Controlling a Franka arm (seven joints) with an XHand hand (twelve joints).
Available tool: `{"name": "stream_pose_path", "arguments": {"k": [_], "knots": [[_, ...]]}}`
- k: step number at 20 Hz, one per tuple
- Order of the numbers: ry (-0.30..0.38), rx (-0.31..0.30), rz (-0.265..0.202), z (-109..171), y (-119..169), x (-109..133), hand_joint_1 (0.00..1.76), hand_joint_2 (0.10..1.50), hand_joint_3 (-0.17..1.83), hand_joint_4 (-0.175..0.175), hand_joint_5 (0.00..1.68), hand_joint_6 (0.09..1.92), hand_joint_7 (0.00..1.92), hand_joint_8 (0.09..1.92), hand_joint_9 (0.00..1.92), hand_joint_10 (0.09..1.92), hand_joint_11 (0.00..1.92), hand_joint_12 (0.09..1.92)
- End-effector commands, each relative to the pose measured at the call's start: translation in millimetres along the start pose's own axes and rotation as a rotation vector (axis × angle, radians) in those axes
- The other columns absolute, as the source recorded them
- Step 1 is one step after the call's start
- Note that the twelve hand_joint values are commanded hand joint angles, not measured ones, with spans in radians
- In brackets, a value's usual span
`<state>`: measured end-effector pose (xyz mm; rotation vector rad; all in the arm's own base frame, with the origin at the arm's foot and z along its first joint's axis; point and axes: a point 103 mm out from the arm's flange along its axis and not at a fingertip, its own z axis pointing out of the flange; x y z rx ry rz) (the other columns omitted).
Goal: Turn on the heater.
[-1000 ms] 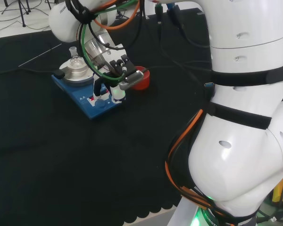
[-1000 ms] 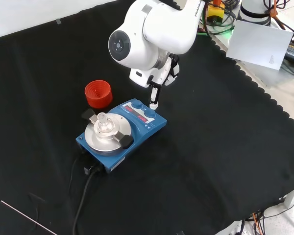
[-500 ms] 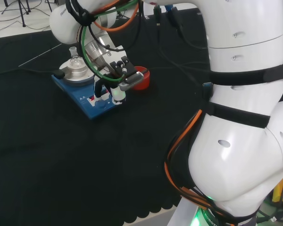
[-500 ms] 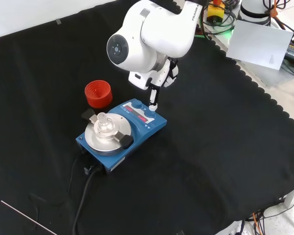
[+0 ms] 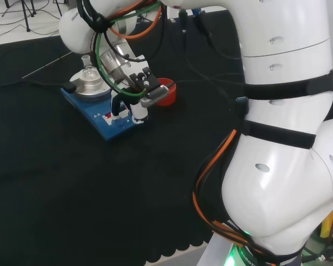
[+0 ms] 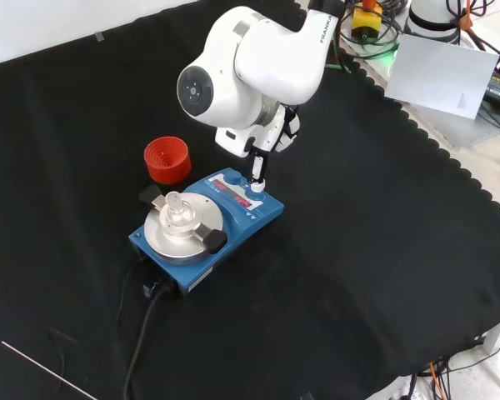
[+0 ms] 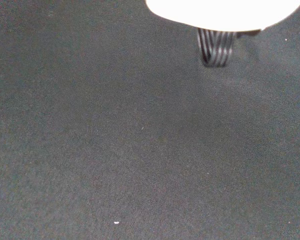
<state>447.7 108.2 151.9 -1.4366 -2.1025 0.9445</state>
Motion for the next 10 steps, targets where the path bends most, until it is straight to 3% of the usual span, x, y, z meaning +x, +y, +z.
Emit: {"name": "stream_pose_path", "arguments": {"k": [1, 10], "knots": [[0.000, 0.003, -0.002, 0.4, 2.6, 0.0, 1.51, 0.53, 1.32, -0.024, 0.43, 0.09, 1.73, 1.72, 1.86, 1.62, 1.70, 1.58], [-0.019, 0.014, -0.001, 2.6, 9.4, -0.8, 1.51, 0.53, 1.32, -0.023, 0.43, 0.09, 1.73, 1.72, 1.86, 1.62, 1.70, 1.58]]}}
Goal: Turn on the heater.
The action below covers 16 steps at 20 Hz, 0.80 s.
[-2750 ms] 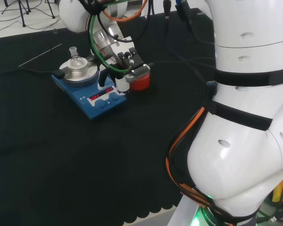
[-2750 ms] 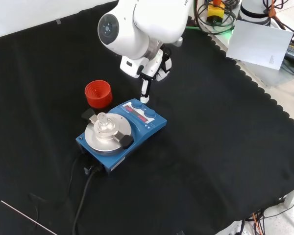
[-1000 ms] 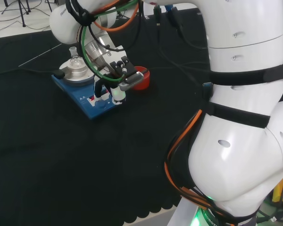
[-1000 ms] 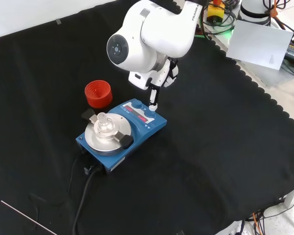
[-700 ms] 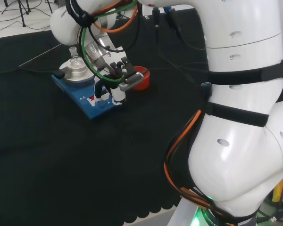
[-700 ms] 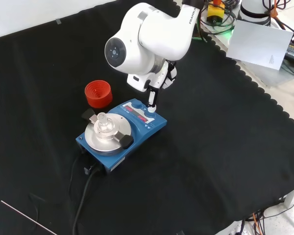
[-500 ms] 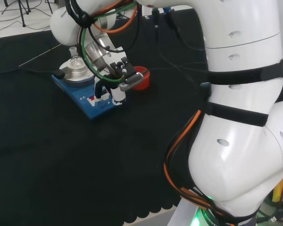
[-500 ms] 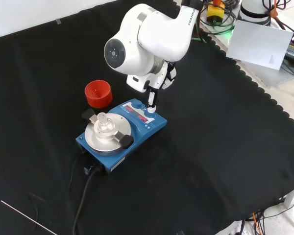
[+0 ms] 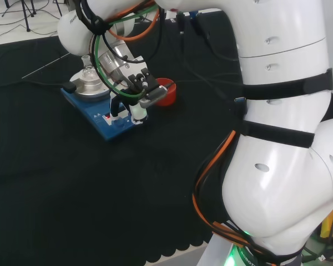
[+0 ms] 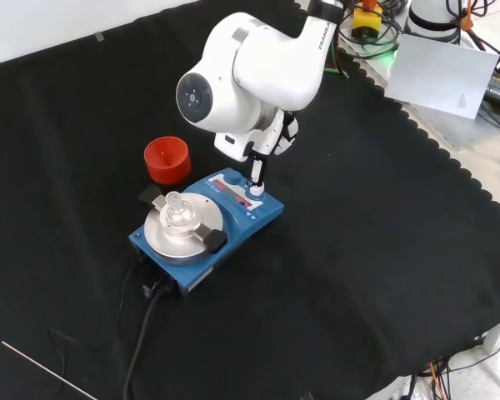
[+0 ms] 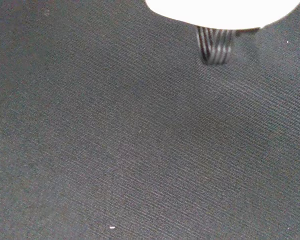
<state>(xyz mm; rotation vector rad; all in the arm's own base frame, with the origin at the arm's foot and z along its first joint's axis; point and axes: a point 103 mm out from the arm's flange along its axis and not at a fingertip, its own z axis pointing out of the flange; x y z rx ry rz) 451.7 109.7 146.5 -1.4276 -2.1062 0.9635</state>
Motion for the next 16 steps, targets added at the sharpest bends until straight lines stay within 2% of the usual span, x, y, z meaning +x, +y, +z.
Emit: {"name": "stream_pose_path", "arguments": {"k": [1, 5, 10, 16], "knots": [[-0.005, 0.005, 0.001, 2, 3, -1, 1.51, 0.53, 1.32, -0.023, 0.43, 0.09, 1.73, 1.72, 1.86, 1.62, 1.70, 1.58], [0.016, -0.010, -0.011, -1, 0, -1, 1.51, 0.53, 1.32, -0.023, 0.43, 0.09, 1.73, 1.72, 1.86, 1.62, 1.70, 1.58], [0.017, -0.062, -0.026, -24, -15, 7, 1.51, 0.53, 1.33, -0.023, 0.44, 0.09, 1.73, 1.72, 1.86, 1.62, 1.70, 1.58], [0.010, -0.091, -0.020, -40, -31, 10, 1.51, 0.53, 1.33, -0.023, 0.44, 0.09, 1.73, 1.72, 1.86, 1.62, 1.70, 1.58]]}}
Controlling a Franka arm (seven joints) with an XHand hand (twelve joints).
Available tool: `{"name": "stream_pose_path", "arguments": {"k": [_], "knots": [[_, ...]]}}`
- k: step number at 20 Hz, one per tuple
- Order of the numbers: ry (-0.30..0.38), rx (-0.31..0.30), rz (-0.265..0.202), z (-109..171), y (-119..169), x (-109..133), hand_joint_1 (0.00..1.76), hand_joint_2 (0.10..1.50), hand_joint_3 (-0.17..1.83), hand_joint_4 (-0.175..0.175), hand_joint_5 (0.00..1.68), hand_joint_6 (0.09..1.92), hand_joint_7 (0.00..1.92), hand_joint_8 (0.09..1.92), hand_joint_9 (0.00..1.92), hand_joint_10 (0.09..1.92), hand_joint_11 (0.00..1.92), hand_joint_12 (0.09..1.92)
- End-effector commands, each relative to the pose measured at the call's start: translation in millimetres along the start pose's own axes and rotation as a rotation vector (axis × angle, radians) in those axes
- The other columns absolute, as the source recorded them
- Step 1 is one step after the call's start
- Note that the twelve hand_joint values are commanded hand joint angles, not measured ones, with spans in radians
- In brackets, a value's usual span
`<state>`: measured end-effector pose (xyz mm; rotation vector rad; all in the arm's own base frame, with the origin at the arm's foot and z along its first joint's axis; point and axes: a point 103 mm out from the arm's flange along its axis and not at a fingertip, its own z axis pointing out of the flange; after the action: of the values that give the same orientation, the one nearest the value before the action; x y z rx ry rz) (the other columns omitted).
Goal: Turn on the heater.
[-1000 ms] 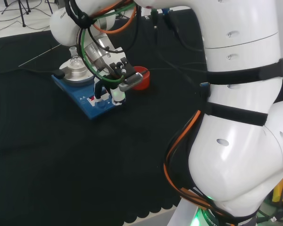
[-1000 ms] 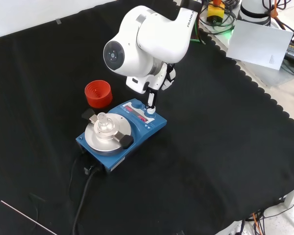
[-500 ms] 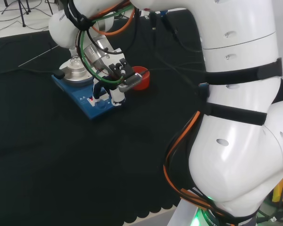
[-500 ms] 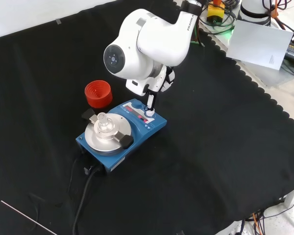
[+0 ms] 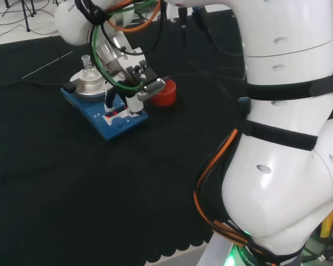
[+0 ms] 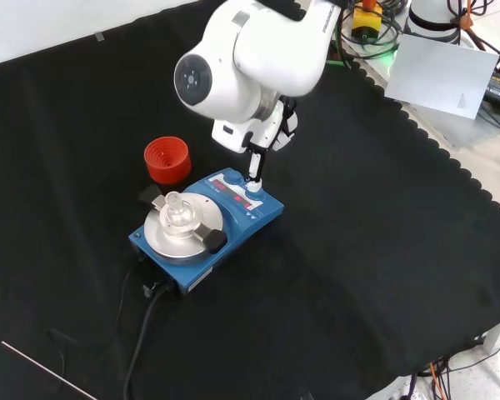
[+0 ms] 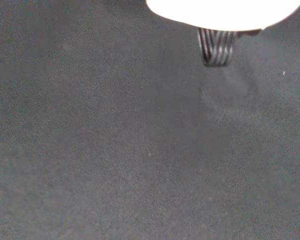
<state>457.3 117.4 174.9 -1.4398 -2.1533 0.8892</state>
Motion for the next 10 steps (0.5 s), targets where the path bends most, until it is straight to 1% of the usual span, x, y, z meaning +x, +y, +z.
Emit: {"name": "stream_pose_path", "arguments": {"k": [1, 10], "knots": [[-0.003, -0.031, -0.001, -18, -16, 6, 1.51, 0.53, 1.33, -0.023, 0.44, 0.09, 1.73, 1.72, 1.86, 1.62, 1.70, 1.58], [0.007, -0.043, 0.013, -25, -29, -1, 1.51, 0.53, 1.33, -0.023, 0.44, 0.09, 1.73, 1.72, 1.86, 1.62, 1.70, 1.58]]}}
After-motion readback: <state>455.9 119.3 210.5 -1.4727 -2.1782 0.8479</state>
